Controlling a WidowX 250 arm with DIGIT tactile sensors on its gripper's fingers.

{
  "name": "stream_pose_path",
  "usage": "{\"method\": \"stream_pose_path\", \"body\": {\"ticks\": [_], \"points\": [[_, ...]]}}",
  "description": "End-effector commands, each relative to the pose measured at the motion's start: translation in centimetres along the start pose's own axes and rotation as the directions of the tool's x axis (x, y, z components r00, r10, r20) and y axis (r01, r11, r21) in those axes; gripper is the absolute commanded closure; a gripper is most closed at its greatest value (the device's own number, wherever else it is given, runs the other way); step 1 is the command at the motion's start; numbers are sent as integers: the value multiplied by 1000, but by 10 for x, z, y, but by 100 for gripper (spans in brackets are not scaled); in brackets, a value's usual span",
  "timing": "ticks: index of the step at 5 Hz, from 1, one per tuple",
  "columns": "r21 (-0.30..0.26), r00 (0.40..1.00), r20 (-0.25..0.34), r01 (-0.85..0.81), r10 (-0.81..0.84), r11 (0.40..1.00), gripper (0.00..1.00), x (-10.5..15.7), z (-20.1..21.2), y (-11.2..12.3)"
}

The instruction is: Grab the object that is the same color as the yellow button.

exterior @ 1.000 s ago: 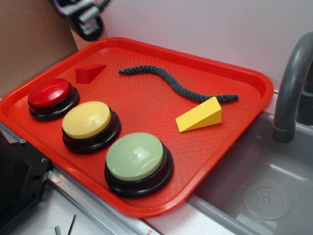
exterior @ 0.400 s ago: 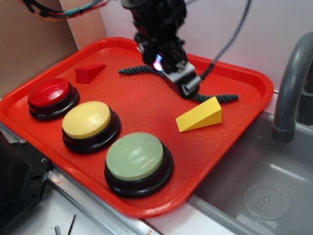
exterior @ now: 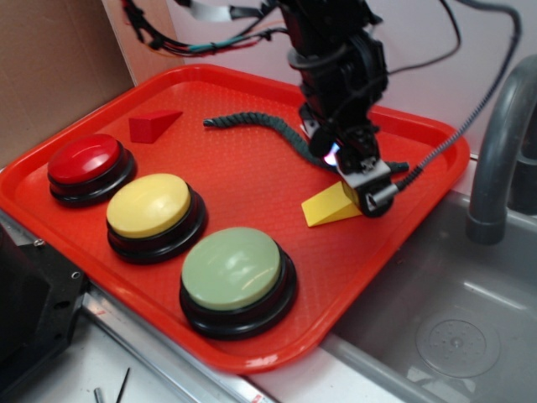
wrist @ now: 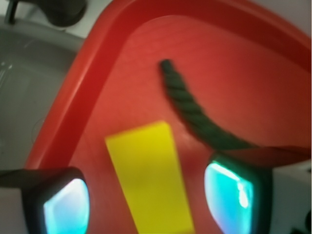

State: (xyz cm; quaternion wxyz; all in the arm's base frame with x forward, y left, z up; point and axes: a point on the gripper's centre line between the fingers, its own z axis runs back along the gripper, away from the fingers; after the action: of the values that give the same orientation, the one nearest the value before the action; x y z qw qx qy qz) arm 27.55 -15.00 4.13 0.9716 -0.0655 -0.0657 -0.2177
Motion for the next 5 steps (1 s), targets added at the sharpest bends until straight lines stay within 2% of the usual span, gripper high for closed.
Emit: {"method": "stream_pose_path", "body": {"ticks": [1, 2, 3, 4, 5], "points": [[21, 999, -19, 38, -38, 999, 2, 21, -9, -2], [1, 993, -53, 110, -110, 994, 100, 20, -15, 1], [6, 992, -68, 106, -106, 994, 100, 18, -15, 2], [38, 994, -75, 83, -80, 996, 100, 17, -11, 2], [26, 995, -81, -49, 51, 998, 100, 14, 24, 6]]}}
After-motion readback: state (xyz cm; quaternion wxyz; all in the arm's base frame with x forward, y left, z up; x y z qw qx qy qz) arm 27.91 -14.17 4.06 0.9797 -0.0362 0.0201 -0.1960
